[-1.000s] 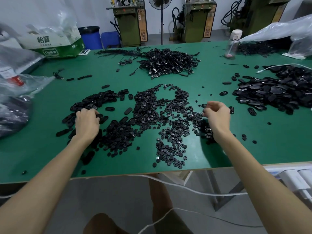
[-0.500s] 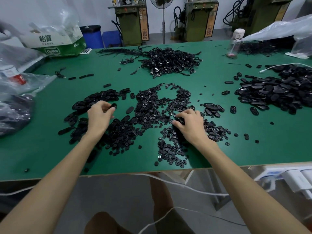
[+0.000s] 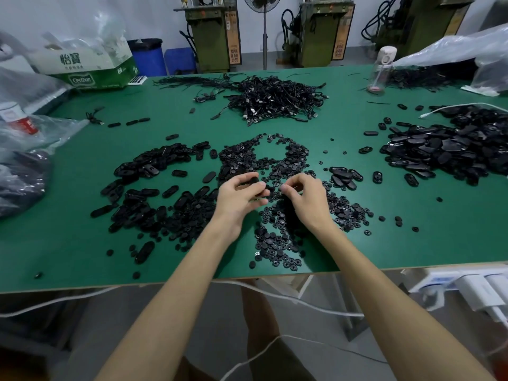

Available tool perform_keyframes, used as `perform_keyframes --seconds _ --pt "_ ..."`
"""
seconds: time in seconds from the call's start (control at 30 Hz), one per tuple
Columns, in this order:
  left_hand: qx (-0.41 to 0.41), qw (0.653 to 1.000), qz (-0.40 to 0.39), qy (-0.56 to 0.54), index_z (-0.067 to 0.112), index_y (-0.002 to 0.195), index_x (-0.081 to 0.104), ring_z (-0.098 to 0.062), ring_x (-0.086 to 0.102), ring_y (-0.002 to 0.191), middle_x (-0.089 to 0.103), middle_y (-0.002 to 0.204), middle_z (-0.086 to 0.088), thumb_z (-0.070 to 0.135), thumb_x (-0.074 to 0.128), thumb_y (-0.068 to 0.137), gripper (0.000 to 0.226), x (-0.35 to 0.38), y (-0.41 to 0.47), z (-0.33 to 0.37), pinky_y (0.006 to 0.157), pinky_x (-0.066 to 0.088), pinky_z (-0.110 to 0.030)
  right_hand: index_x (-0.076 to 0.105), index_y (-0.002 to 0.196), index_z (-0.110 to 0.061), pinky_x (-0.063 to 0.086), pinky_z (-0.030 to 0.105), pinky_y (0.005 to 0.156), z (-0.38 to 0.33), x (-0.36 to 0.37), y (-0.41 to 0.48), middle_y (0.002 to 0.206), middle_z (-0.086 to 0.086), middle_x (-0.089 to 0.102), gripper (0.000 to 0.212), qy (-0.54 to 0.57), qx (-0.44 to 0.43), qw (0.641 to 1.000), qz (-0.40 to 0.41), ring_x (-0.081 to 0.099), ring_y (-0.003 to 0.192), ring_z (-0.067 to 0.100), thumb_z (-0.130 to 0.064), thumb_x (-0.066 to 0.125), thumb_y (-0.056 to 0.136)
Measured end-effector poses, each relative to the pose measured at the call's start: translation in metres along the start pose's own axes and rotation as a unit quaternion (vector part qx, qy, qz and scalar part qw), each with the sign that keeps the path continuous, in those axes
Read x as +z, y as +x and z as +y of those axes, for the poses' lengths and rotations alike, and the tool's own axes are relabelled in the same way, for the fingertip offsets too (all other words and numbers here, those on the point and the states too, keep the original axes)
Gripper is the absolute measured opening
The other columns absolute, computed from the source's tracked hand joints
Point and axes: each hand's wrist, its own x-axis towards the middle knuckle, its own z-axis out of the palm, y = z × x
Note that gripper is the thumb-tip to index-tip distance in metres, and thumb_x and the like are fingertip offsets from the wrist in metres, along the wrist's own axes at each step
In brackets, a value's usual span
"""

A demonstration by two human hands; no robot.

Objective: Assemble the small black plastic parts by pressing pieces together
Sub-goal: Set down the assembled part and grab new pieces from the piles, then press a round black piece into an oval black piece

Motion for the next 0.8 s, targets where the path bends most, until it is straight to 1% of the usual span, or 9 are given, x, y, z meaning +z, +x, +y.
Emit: perform_keyframes --seconds 0.07,0.1,0.23,0.33,0.4,0.47,0.53,0.67,0.8 --pt "0.003 1.0 -0.001 -0.015 0.002 0.123 0.065 -0.024 0.078 0.086 0.074 0.099 -0.017 -0.002 0.07 0.095 0.029 0.011 0.001 -0.006 0.072 0.061 -0.027 0.067 0.092 -0.018 0.05 0.028 0.081 0.0 -0.005 -0.003 0.086 -0.008 0.069 0.007 0.069 0.006 0.998 0.01 0.065 0.085 0.01 -0.021 0.069 0.099" --pt "0.005 1.0 -0.003 -0.021 -0.001 0.123 0.065 -0.025 0.078 0.086 0.074 0.099 -0.017 -0.002 0.067 0.097 0.026 0.015 0.002 -0.008 0.072 0.061 -0.026 0.068 0.093 -0.017 0.052 0.025 0.08 0.001 -0.008 -0.004 0.084 -0.007 0.07 0.006 0.097 0.011 0.995 0.012 0.067 0.081 0.008 -0.02 0.069 0.099" --pt "0.006 1.0 0.006 0.0 -0.006 0.118 0.065 -0.021 0.076 0.075 0.075 0.09 -0.014 0.003 0.053 0.105 0.021 0.025 0.007 -0.016 0.06 0.058 -0.024 0.073 0.1 -0.013 0.053 0.019 0.08 0.007 -0.015 -0.006 0.085 -0.004 0.075 0.006 0.161 0.026 0.986 0.02 0.07 0.08 0.004 -0.017 0.07 0.098" --pt "0.008 0.999 0.015 0.039 -0.01 0.116 0.062 -0.019 0.071 0.062 0.076 0.082 -0.012 0.005 0.041 0.108 0.026 0.027 0.008 -0.02 0.047 0.051 -0.024 0.074 0.104 -0.012 0.055 0.022 0.085 0.011 -0.015 -0.006 0.091 0.0 0.077 0.008 0.184 0.024 0.983 0.006 0.072 0.089 0.011 -0.014 0.071 0.097" --pt "0.03 0.997 0.005 0.07 -0.008 0.114 0.06 -0.017 0.068 0.059 0.074 0.084 -0.014 0.007 0.036 0.11 0.028 0.026 0.008 -0.023 0.044 0.047 -0.023 0.075 0.104 -0.014 0.054 0.02 0.084 0.011 -0.015 -0.006 0.091 -0.001 0.078 0.009 0.202 0.018 0.979 -0.005 0.073 0.089 0.01 -0.014 0.072 0.096" --pt "0.052 0.994 -0.02 0.094 0.001 0.112 0.06 -0.015 0.068 0.062 0.072 0.092 -0.016 0.011 0.035 0.112 0.027 0.024 0.008 -0.025 0.045 0.045 -0.022 0.075 0.105 -0.016 0.054 0.02 0.085 0.012 -0.015 -0.005 0.093 -0.001 0.078 0.011 0.215 0.016 0.976 -0.013 0.074 0.091 0.011 -0.014 0.073 0.095" --pt "0.064 0.992 -0.041 0.101 0.006 0.115 0.058 -0.015 0.068 0.065 0.07 0.097 -0.016 0.012 0.036 0.112 0.023 0.022 0.008 -0.026 0.046 0.045 -0.022 0.077 0.105 -0.015 0.057 0.027 0.088 0.012 -0.015 -0.005 0.094 -0.001 0.079 0.012 0.22 0.014 0.975 -0.017 0.074 0.093 0.014 -0.012 0.073 0.094" --pt "0.069 0.992 -0.051 0.095 0.004 0.13 0.05 -0.015 0.069 0.07 0.067 0.101 -0.016 0.01 0.036 0.112 0.024 0.02 0.007 -0.028 0.048 0.045 -0.023 0.079 0.103 -0.015 0.059 0.038 0.093 0.013 -0.014 -0.006 0.094 0.001 0.079 0.012 0.235 0.016 0.972 -0.018 0.074 0.095 0.021 -0.01 0.074 0.093" --pt "0.081 0.991 -0.059 0.093 0.003 0.135 0.046 -0.015 0.07 0.072 0.068 0.103 -0.016 0.008 0.037 0.111 0.026 0.019 0.008 -0.031 0.049 0.046 -0.022 0.078 0.101 -0.016 0.059 0.037 0.092 0.015 -0.014 -0.006 0.091 0.001 0.08 0.01 0.257 0.019 0.966 -0.021 0.076 0.093 0.02 -0.012 0.075 0.092"
